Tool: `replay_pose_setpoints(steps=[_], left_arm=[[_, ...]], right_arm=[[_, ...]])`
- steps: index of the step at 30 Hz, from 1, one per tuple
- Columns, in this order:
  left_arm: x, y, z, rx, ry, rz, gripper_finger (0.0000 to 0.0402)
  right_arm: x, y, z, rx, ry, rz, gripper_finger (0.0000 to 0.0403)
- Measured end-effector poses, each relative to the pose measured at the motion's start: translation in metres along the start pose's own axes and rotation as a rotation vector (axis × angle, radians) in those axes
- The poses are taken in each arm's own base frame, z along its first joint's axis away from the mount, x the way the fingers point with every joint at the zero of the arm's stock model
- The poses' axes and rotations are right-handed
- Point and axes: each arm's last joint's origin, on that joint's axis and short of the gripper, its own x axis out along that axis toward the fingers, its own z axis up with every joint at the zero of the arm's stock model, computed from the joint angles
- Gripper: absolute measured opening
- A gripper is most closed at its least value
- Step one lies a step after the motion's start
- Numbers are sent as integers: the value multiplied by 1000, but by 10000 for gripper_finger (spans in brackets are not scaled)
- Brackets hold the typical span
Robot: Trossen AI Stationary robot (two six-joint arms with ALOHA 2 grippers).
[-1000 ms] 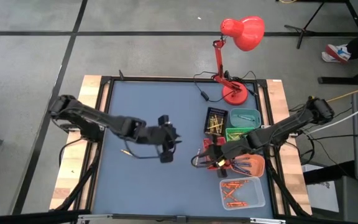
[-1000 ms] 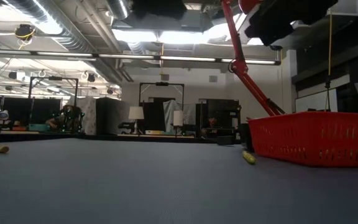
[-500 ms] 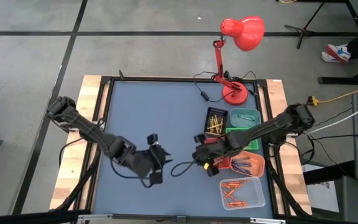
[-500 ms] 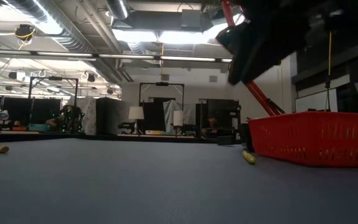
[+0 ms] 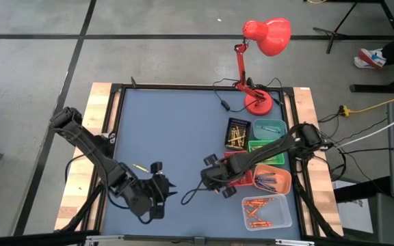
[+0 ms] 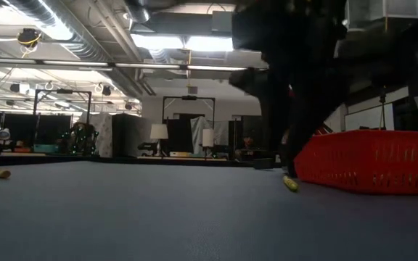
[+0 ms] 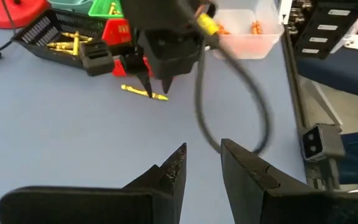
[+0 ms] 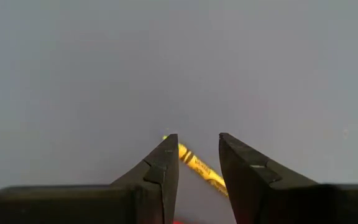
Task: Sort crayons
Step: Put the yellow green crayon into the green basket
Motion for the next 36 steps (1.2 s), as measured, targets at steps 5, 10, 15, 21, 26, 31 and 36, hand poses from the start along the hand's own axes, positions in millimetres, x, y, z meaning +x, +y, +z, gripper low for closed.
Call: replay_pose_setpoints(steps=[5,10,15,21,26,31,36], left_arm=[[-5,-6,-4,14,-24,8,85],[-7,-7,-4,8,-33,11,85],[-6,-6,-3,-12,-33,15,85],[-5,-6,-3,-12,-33,15,85],[-5,-6,-3,-12,-32,15,85],[-6,-6,-3,-12,-32,14,85],[-5,-6,-3,-12,-32,14,85]], right_arm=[[13,2,-5,-13,83,21,113],[22,2,-8,-15,133,23,113],[24,2,-9,-18,147,-12,113],[24,1,-7,-17,128,-37,113],[24,0,-5,-16,106,-59,113],[24,-3,-6,-13,114,-88,113],[24,-8,-7,-50,121,-86,113]])
